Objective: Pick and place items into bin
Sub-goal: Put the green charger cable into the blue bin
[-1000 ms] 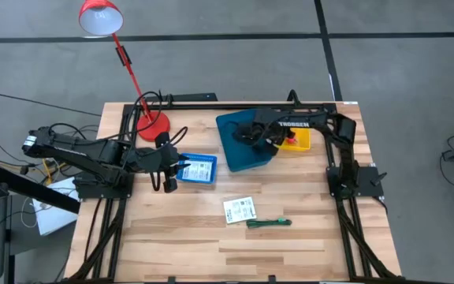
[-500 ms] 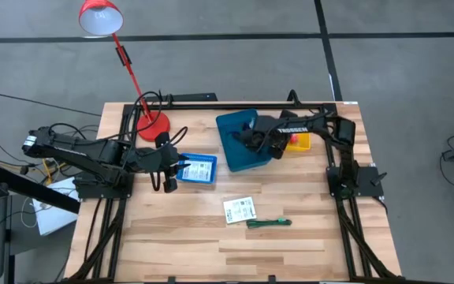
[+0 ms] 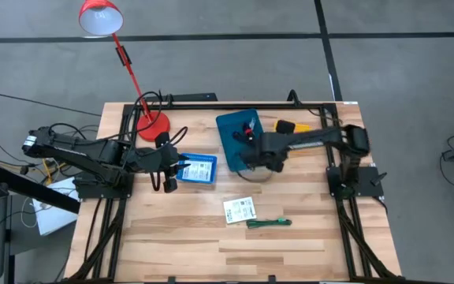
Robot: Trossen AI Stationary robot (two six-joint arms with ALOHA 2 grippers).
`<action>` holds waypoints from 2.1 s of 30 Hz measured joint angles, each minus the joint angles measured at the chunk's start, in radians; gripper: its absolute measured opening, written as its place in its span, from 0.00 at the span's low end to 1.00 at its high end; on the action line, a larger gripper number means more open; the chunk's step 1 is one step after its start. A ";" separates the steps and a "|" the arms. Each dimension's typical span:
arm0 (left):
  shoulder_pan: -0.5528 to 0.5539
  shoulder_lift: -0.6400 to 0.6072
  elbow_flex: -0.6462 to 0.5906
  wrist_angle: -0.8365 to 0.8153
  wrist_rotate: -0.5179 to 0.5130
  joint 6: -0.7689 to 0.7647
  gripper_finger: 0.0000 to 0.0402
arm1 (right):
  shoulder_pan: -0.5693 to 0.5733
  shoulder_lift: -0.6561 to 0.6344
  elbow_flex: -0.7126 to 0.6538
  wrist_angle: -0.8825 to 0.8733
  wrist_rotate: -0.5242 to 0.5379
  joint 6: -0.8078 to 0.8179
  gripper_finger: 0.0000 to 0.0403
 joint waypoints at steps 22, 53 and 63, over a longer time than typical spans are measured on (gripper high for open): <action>0.000 0.000 0.000 0.000 0.000 0.000 0.20 | 0.717 -0.538 -0.550 0.934 0.184 0.294 0.41; 0.000 0.000 0.000 0.000 0.000 0.000 0.20 | 0.748 -0.358 -0.564 1.043 -0.035 0.371 0.38; 0.000 0.000 0.000 0.000 0.000 0.000 0.20 | 0.745 -0.359 -0.563 1.041 -0.174 0.438 0.42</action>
